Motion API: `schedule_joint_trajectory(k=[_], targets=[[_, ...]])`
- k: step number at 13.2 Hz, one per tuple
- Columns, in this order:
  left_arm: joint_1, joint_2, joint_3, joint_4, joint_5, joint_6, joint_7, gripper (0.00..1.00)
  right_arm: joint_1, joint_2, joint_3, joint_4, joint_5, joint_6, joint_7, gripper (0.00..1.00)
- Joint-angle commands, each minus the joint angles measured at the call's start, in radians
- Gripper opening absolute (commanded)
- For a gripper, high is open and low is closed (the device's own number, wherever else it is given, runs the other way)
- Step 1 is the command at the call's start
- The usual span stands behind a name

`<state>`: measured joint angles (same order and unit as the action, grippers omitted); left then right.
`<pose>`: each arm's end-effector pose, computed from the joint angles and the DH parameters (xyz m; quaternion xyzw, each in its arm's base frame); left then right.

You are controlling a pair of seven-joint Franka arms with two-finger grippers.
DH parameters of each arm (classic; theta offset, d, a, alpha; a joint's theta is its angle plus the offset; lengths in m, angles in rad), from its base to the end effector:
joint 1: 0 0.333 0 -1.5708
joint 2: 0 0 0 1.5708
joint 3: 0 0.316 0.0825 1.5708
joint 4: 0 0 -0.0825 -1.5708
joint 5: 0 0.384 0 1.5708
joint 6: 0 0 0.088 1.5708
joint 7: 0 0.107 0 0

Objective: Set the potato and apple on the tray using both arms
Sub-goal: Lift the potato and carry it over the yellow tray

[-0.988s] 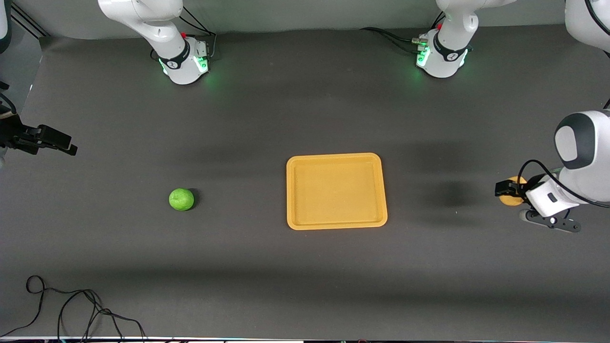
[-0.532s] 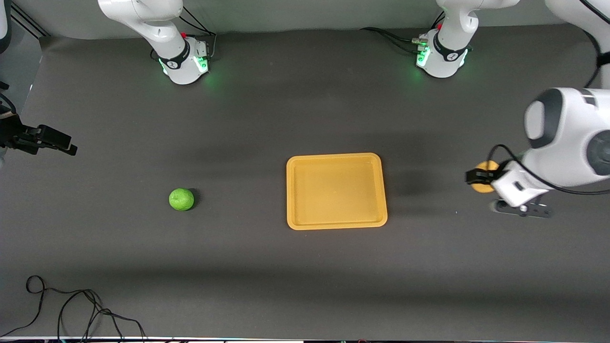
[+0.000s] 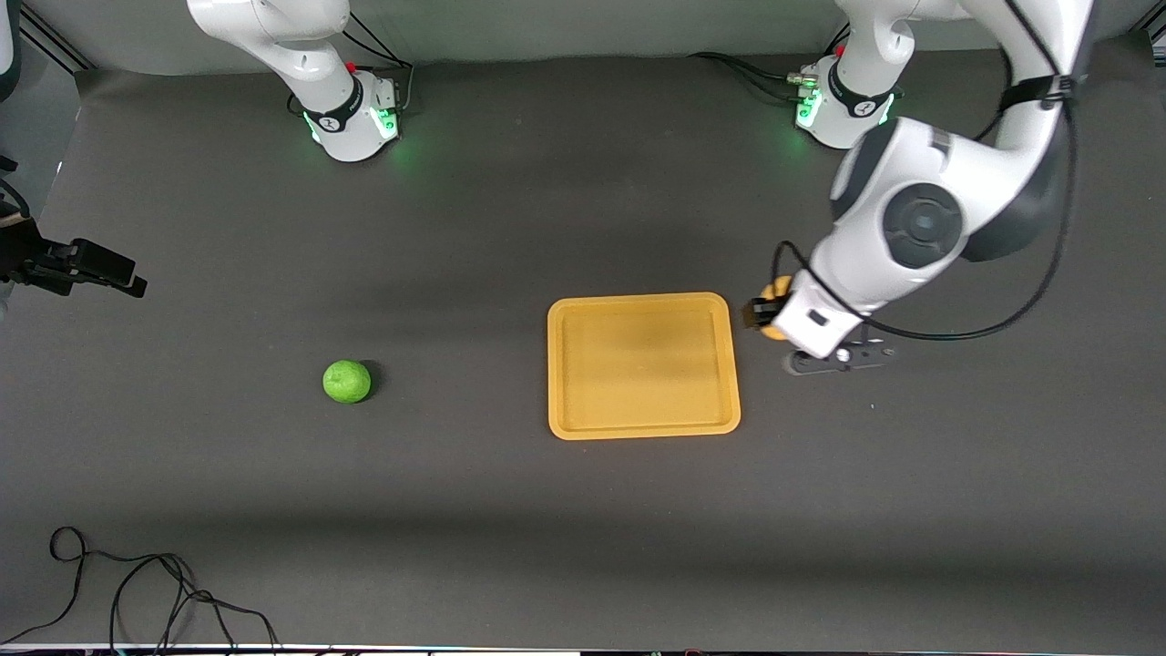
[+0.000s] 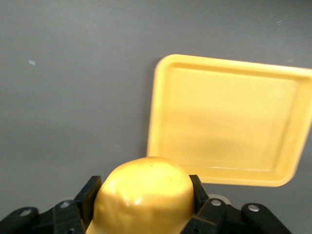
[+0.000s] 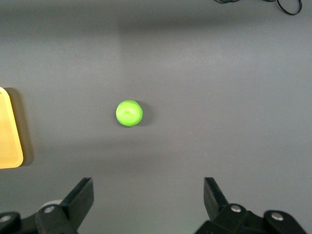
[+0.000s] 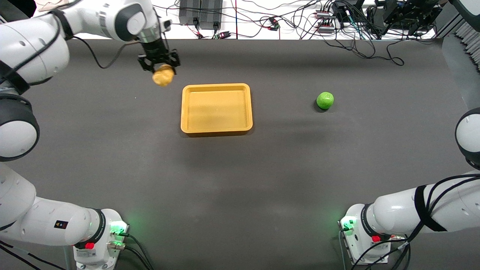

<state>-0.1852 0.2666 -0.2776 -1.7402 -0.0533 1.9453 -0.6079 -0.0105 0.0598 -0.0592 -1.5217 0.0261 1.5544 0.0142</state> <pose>0.5642 -0.2717 0.4227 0.9941 0.0864 -0.0533 0.0390 0.5700 -0.0359 0.6126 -0.9990 0.0419 0.0132 0.0117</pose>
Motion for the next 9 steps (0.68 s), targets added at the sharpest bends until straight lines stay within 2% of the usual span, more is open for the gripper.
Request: schedule_joint_trajectory(k=[1, 5, 9], targets=[[-0.063, 0.087, 0.001, -0.010, -0.011, 0.149, -0.113, 0.38, 0.001, -0.008, -0.002, -0.002, -0.008, 0.003, -0.004, 1.00], [-0.097, 0.230, 0.003, -0.021, 0.016, 0.371, -0.155, 0.38, 0.001, -0.008, -0.002, -0.002, -0.008, 0.003, -0.004, 1.00], [-0.100, 0.336, 0.008, -0.022, 0.072, 0.489, -0.158, 0.38, 0.001, -0.009, -0.002, -0.002, -0.006, 0.003, -0.004, 1.00]])
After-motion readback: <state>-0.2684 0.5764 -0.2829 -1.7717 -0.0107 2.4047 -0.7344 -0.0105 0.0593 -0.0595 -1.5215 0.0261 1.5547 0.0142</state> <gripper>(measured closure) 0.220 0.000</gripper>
